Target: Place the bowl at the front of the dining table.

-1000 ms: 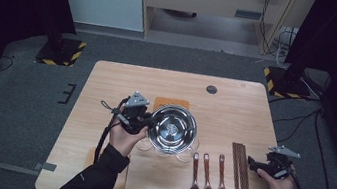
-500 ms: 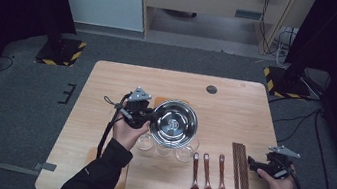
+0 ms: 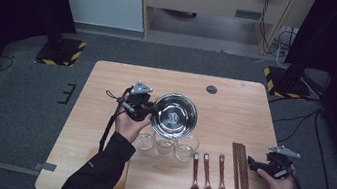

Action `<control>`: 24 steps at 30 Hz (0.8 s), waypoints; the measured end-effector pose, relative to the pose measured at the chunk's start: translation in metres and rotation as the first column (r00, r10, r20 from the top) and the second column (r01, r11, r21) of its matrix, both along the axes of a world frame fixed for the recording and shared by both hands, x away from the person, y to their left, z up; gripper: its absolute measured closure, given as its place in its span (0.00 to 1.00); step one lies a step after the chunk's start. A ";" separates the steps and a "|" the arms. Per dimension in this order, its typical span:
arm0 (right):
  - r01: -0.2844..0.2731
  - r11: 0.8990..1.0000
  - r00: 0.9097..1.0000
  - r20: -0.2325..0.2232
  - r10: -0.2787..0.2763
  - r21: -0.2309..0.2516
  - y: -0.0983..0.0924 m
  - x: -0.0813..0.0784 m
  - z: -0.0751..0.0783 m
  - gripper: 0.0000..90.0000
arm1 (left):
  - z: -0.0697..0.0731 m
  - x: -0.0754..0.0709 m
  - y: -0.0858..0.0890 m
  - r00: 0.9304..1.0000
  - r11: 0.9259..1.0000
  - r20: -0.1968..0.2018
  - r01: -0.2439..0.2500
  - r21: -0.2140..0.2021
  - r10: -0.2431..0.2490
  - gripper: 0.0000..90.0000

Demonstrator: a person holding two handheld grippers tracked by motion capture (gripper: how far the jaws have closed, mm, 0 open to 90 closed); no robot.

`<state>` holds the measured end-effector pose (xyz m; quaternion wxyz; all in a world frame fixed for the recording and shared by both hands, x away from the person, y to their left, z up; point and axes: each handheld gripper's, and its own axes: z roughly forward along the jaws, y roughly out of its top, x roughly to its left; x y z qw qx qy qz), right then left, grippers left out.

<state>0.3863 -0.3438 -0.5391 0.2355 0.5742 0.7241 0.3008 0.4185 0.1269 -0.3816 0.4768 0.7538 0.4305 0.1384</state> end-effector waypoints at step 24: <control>0.000 1.000 1.000 0.001 0.000 -0.001 0.000 0.000 0.000 0.00 | -0.010 0.027 0.000 0.998 0.999 -0.028 -0.047 0.006 0.048 0.95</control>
